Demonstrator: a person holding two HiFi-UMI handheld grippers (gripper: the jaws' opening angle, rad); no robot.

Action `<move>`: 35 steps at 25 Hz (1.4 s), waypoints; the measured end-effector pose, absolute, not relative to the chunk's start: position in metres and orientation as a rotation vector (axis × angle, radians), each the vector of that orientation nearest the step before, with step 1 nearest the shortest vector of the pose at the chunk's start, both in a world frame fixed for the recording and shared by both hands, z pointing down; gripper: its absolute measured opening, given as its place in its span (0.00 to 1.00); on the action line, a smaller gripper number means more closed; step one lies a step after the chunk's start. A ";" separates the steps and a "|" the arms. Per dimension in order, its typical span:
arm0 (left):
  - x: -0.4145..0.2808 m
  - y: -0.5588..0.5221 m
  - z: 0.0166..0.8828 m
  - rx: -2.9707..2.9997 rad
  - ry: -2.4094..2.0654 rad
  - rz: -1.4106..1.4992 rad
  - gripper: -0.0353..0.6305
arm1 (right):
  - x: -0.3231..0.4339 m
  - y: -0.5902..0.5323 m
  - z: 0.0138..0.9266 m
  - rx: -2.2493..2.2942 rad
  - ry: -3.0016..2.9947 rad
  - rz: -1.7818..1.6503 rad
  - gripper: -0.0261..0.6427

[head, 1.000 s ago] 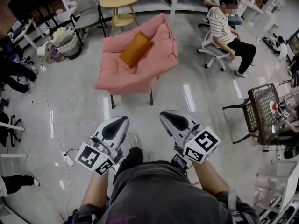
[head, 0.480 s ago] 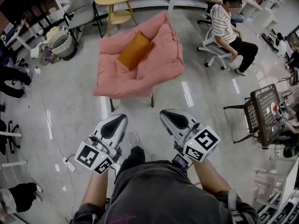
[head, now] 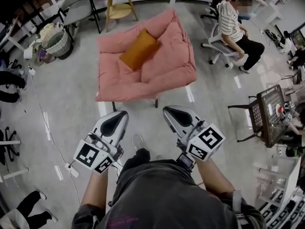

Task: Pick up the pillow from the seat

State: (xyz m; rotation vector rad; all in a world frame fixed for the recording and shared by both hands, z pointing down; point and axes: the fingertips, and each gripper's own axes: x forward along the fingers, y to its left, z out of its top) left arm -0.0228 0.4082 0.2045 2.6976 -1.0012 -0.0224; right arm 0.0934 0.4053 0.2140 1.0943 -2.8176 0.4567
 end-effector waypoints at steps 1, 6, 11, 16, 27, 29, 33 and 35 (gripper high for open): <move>-0.027 0.401 0.205 2.697 -0.999 -0.025 0.07 | 0.090 0.398 0.214 1.100 -2.813 0.457 0.06; -0.050 0.363 0.204 2.691 -0.983 -0.033 0.07 | 0.071 0.362 0.211 1.123 -2.787 0.459 0.06; -0.069 0.335 0.209 2.700 -0.956 -0.035 0.07 | 0.052 0.331 0.213 1.148 -2.775 0.454 0.06; -0.082 0.313 0.207 2.714 -0.935 -0.039 0.07 | 0.036 0.310 0.212 1.157 -2.770 0.446 0.06; -0.094 0.283 0.213 2.717 -0.936 -0.043 0.07 | 0.023 0.274 0.220 1.146 -2.765 0.436 0.06; -0.095 0.277 0.214 2.717 -0.945 -0.042 0.08 | 0.024 0.267 0.220 1.146 -2.769 0.430 0.06; -0.097 0.261 0.217 2.714 -0.957 -0.039 0.10 | 0.026 0.248 0.223 1.151 -2.769 0.425 0.06; -0.099 0.251 0.218 2.709 -0.961 -0.034 0.11 | 0.026 0.237 0.223 1.154 -2.770 0.425 0.06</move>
